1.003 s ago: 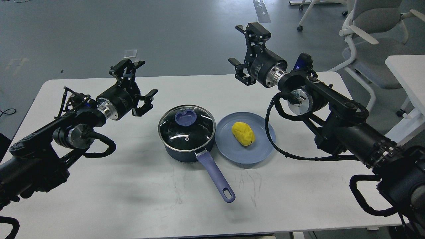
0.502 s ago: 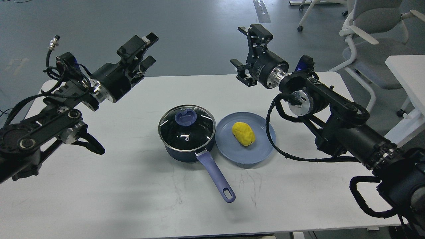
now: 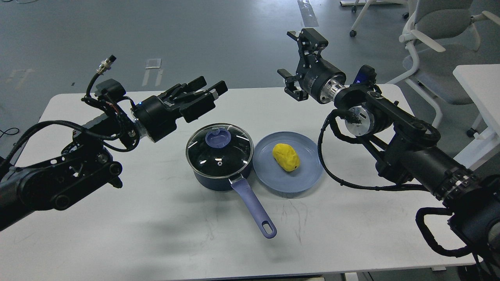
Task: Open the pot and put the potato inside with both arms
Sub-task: 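Move the left gripper over the pot and lower it onto the lid knob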
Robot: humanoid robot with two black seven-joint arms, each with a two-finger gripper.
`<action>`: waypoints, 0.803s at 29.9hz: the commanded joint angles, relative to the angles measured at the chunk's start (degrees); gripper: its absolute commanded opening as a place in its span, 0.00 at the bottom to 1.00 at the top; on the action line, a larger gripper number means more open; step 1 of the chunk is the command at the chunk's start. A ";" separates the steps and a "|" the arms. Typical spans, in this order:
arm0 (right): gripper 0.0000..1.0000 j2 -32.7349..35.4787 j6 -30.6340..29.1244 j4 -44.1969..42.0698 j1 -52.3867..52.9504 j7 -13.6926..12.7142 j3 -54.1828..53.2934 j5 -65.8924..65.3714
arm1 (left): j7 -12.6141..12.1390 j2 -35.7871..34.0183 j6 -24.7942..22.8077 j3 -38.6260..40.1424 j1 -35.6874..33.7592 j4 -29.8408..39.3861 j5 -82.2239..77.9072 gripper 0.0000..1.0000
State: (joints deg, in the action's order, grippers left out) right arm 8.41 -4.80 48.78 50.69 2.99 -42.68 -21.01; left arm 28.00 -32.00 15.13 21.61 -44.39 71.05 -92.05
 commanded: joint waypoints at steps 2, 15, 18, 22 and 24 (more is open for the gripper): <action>1.00 0.03 0.14 0.00 -0.32 0.00 -0.21 0.00 | 0.00 -0.78 10.62 -2.80 -0.09 -0.39 -18.50 0.98; 1.00 0.03 0.14 0.09 -0.68 0.00 -0.30 0.00 | 0.00 -0.61 10.89 -3.24 -0.61 -0.12 4.41 0.98; 1.00 0.20 0.14 0.53 -0.76 0.00 -0.39 0.09 | 0.00 -0.78 10.80 -3.77 -0.88 -0.39 5.22 0.98; 1.00 1.08 0.05 0.88 -1.64 0.08 -2.14 0.09 | 0.00 -0.96 12.11 -5.96 -1.40 -1.00 -1.62 0.98; 1.00 1.17 0.05 0.79 -2.17 0.08 -4.25 0.26 | 0.00 -0.69 12.87 -6.06 -1.58 -1.88 -9.26 0.98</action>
State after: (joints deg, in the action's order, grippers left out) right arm 9.36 -4.69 49.60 49.18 2.99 -44.71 -20.90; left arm 27.98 -32.91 26.98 16.08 -45.62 70.11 -92.92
